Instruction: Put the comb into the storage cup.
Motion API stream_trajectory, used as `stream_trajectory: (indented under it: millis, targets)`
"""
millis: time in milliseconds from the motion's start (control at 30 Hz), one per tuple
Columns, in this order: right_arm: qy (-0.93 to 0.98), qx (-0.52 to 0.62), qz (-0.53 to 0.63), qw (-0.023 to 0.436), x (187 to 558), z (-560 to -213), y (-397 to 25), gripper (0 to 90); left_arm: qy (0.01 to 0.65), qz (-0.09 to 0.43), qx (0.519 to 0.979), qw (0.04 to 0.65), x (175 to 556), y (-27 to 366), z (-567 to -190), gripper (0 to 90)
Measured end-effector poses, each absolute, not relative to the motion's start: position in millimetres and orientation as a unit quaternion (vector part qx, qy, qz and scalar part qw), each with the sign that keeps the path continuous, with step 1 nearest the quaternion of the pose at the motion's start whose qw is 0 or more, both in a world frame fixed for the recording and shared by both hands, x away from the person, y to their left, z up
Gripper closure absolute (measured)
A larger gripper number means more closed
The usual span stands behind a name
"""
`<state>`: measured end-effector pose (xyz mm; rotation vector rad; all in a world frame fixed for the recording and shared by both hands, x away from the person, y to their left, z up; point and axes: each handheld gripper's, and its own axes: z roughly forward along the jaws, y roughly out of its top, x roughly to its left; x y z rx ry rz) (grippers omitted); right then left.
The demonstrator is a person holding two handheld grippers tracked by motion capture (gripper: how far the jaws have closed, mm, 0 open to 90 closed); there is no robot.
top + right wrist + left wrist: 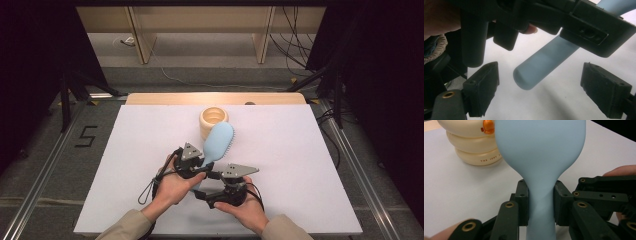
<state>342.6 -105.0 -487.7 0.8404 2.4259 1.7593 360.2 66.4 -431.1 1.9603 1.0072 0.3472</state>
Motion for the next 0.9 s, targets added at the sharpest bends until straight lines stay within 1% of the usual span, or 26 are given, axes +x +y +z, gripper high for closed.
stream_trajectory:
  millis: [900]
  targets:
    - [0.774, 0.282, 0.567, 0.008, 346.5, -489.4, -101.3, 17.5, 0.404, 0.139, 0.789, 0.443, 359.3, 65.3, -431.1, 69.3]
